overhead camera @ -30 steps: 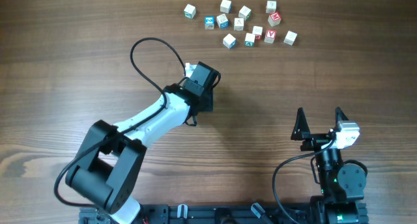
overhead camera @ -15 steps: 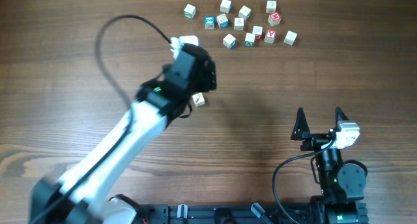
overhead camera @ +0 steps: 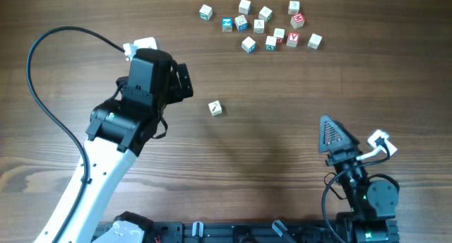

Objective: Form a horizontal line

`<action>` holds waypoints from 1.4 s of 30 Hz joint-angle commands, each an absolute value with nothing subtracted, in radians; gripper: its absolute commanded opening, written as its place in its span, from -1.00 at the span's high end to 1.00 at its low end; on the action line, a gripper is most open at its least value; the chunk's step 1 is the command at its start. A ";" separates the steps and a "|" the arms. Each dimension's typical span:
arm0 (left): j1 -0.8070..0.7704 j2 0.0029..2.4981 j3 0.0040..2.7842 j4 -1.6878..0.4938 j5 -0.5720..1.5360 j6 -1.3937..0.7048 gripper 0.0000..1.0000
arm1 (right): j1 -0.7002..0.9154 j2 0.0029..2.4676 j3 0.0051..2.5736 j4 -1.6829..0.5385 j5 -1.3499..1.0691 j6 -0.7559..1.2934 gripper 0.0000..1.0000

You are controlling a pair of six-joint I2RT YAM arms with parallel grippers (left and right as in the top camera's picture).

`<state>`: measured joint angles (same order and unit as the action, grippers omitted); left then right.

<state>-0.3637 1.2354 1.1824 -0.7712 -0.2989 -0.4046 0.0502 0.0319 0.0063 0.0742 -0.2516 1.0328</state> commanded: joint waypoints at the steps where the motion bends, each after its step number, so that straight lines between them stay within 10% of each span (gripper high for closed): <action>1: -0.360 1.225 1.185 -0.779 -0.311 -0.397 -1.00 | 0.053 0.046 0.054 0.018 -0.307 0.936 -0.99; 14: -0.360 1.225 1.185 -0.783 -0.311 -0.397 -1.00 | 0.053 0.922 0.796 -0.290 -0.384 0.627 -0.99; 42: -0.360 1.225 1.184 -0.805 -0.304 -0.397 -1.00 | 0.057 1.815 1.366 -0.267 -0.335 0.419 -0.99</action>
